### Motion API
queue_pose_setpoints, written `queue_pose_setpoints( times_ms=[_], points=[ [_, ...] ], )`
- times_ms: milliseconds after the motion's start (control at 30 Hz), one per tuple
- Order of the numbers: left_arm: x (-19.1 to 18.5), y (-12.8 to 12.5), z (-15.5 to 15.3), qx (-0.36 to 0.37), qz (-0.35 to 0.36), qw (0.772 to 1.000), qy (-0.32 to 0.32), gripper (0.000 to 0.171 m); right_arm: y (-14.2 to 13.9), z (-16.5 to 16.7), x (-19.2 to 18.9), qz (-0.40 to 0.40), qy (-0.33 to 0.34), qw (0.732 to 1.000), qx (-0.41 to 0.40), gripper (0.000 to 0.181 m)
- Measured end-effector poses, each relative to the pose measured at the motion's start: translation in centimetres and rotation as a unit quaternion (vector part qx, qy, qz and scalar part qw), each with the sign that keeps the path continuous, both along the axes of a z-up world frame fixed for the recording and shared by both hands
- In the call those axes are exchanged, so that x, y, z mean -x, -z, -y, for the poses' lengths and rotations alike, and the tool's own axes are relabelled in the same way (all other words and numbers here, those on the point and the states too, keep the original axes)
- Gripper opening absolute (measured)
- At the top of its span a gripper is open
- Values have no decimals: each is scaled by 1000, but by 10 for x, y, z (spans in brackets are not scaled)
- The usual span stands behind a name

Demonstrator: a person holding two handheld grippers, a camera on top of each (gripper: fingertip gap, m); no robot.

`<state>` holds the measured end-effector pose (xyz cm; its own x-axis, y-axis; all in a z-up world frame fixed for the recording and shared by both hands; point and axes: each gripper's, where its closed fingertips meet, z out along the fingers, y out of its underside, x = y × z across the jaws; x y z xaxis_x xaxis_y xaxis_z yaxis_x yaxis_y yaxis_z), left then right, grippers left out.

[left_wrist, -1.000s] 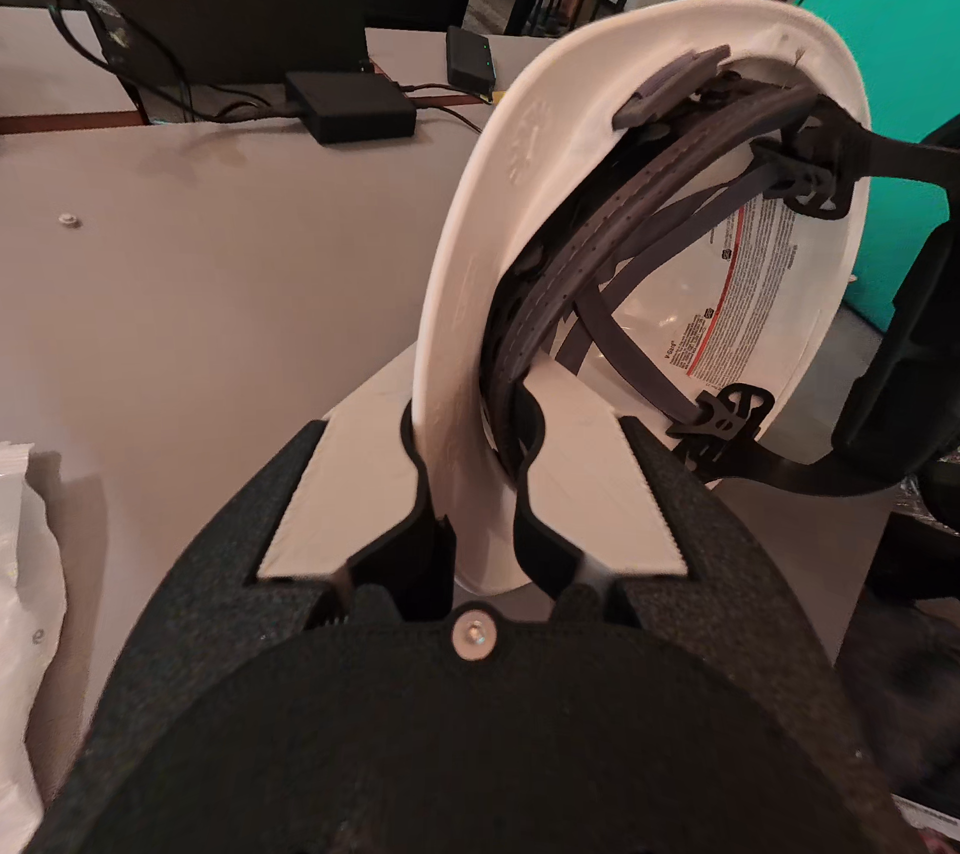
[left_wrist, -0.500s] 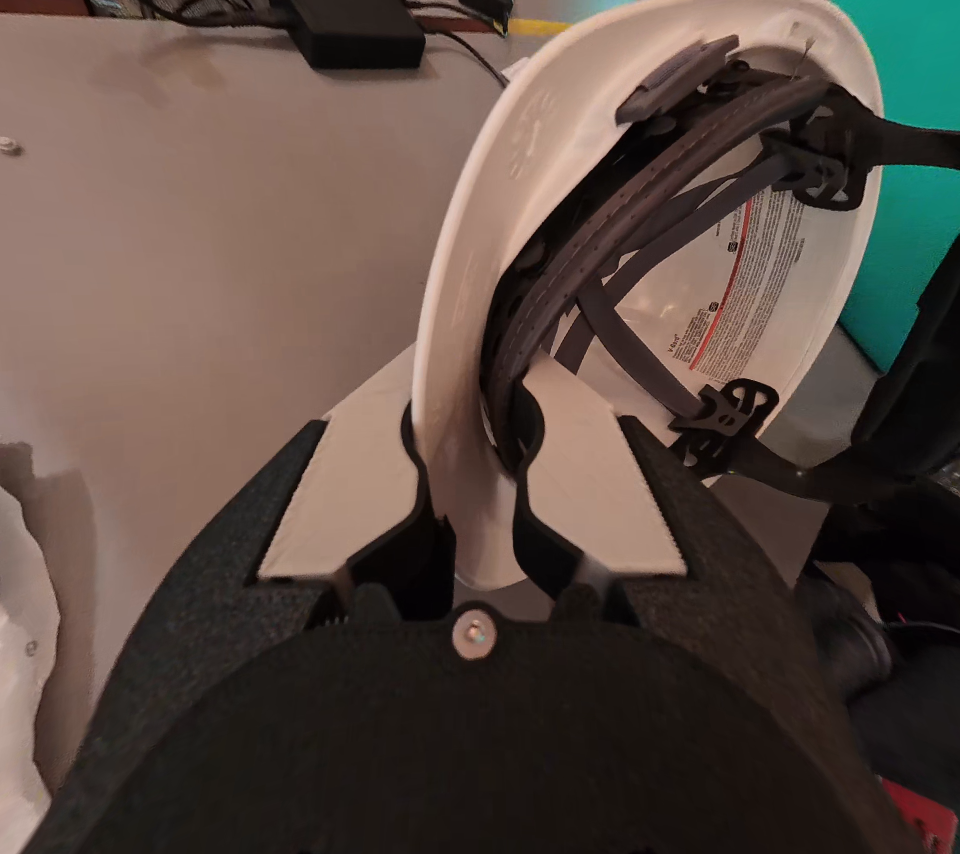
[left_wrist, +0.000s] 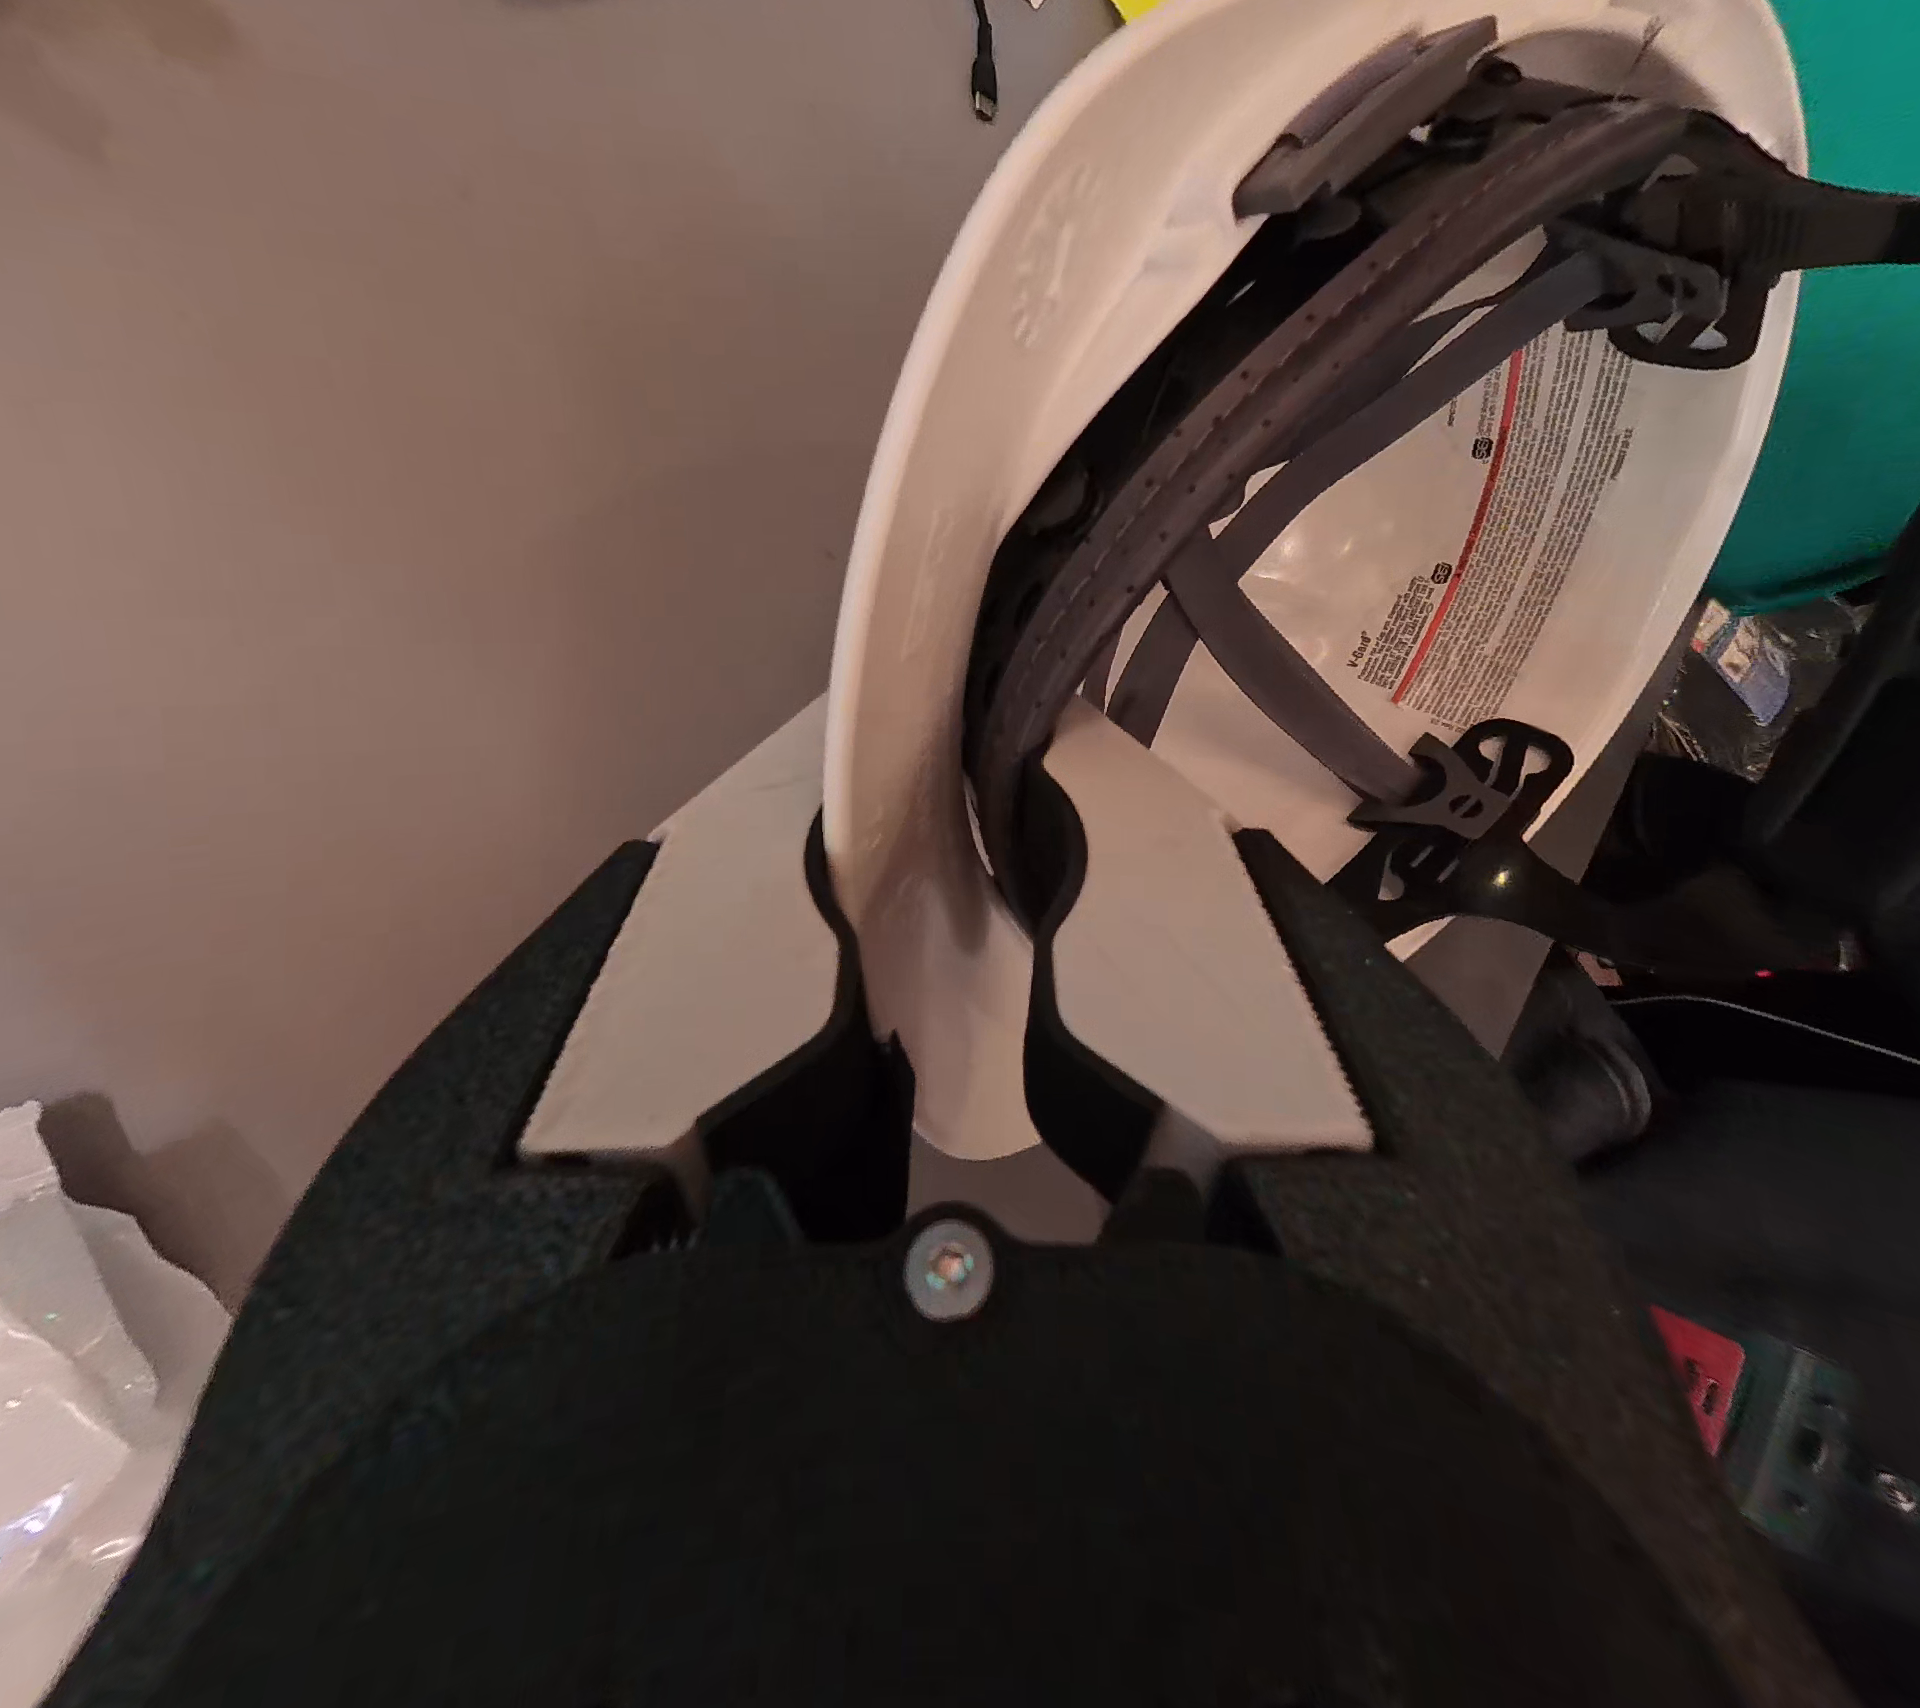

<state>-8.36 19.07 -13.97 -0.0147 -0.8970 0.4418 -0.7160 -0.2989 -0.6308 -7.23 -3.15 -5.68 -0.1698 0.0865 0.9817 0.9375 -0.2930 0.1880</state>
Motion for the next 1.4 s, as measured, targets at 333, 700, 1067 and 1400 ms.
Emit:
queue_pose_setpoints(
  times_ms=[333, 700, 1067, 1400],
  points=[
    [12, -2, 13, -41, 68, 997, -25, 22, 24, 12, 12, -582, 62, 809, 56, 48],
    [29, -8, 27, -121, 174, 977, 1, 22, 51, 26, 55, -948, 76, 239, 197, 47],
    [36, -13, 37, -177, 263, 948, 21, 22, 63, 31, 84, -961, 76, -181, 194, 48],
    [36, -10, 35, -164, 262, 951, -1, 23, 61, 29, 75, -970, 66, -156, 173, 48]
  ],
)
